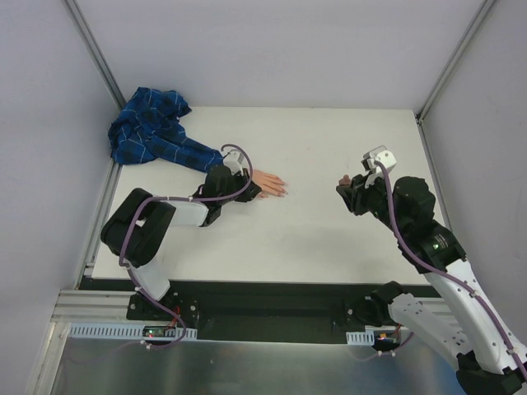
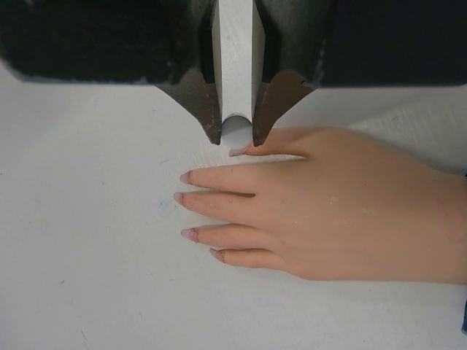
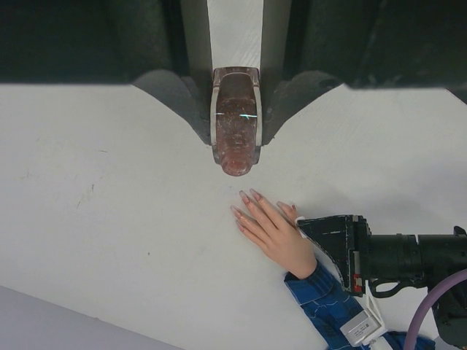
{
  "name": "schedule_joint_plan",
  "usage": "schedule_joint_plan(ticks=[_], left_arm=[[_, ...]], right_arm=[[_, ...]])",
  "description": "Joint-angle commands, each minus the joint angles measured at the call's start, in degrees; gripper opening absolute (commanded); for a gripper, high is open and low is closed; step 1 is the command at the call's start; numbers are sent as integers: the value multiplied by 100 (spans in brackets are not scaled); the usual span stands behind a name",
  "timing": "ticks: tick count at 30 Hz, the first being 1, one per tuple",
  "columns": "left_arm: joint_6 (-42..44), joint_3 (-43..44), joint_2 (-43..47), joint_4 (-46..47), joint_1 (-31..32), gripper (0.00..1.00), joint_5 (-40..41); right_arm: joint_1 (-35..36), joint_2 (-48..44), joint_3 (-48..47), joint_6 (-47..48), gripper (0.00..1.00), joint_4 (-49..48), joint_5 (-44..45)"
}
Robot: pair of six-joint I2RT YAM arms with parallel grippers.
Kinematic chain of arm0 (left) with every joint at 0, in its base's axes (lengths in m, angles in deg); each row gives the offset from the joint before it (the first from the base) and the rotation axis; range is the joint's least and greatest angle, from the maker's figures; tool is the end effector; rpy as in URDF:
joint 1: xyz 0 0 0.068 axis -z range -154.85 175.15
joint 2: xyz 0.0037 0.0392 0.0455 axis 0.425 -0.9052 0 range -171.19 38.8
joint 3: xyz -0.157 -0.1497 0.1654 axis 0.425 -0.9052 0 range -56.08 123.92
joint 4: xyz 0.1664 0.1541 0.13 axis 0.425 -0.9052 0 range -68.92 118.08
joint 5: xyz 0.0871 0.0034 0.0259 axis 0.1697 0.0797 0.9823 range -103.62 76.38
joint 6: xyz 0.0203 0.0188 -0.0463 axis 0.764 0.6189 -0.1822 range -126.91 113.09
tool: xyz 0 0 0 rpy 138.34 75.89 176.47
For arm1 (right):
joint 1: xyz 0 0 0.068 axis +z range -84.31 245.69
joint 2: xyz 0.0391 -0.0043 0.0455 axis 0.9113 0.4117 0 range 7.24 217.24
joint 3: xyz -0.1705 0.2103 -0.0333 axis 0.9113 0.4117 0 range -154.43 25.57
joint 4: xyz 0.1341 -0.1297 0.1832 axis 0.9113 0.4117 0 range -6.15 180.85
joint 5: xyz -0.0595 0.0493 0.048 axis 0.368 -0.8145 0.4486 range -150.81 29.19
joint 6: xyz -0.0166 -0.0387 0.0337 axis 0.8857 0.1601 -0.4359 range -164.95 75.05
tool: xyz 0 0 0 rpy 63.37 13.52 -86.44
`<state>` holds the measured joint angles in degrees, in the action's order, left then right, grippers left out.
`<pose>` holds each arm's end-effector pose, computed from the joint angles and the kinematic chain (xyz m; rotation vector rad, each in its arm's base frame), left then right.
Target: Paint the nails
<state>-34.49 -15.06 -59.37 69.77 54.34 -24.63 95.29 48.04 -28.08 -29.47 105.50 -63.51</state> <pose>0.2985 -0.1746 0.1724 0.1678 1.9185 -0.8577 0.1331 0.0775 0.3822 -0.6950 1.5836 0.2225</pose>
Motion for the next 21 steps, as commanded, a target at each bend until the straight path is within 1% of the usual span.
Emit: schedule_joint_plan(ticks=[1, 21], left_arm=[[138, 170, -158, 322, 25, 0, 28], [244, 337, -343, 401, 25, 0, 11]], right_arm=[[-51, 42, 21, 60, 0, -381, -161], [-122, 139, 100, 16, 0, -460, -310]])
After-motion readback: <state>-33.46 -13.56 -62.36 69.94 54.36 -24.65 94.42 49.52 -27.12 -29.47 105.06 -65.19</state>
